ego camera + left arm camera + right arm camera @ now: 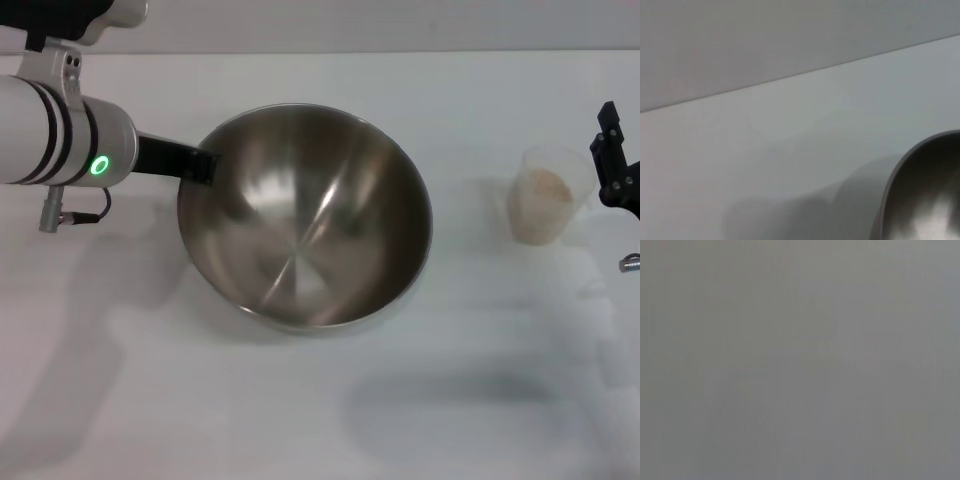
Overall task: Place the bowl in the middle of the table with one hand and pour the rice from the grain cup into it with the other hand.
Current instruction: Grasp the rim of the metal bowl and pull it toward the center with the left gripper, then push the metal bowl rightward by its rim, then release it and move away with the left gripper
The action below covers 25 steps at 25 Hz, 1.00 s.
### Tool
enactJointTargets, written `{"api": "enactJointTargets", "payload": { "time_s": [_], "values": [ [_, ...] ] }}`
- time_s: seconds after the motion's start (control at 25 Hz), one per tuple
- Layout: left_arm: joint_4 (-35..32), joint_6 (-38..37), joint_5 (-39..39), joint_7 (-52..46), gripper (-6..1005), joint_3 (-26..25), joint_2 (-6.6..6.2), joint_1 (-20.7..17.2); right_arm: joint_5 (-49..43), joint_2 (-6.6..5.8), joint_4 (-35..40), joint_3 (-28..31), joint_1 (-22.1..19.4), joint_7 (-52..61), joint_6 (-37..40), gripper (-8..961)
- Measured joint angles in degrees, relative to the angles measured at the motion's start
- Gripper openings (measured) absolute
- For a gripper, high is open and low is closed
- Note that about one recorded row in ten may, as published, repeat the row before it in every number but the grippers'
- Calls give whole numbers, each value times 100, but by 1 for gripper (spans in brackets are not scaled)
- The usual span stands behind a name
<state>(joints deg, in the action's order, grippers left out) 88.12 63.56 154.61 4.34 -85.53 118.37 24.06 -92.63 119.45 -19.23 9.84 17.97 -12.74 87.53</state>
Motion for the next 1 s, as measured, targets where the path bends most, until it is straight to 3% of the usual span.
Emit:
{"api": "enactJointTargets", "payload": {
  "time_s": [1.0],
  "values": [
    [-19, -429, -328, 222, 41, 226, 11, 489, -5, 2, -19, 0, -47, 0, 11, 541]
  ]
}}
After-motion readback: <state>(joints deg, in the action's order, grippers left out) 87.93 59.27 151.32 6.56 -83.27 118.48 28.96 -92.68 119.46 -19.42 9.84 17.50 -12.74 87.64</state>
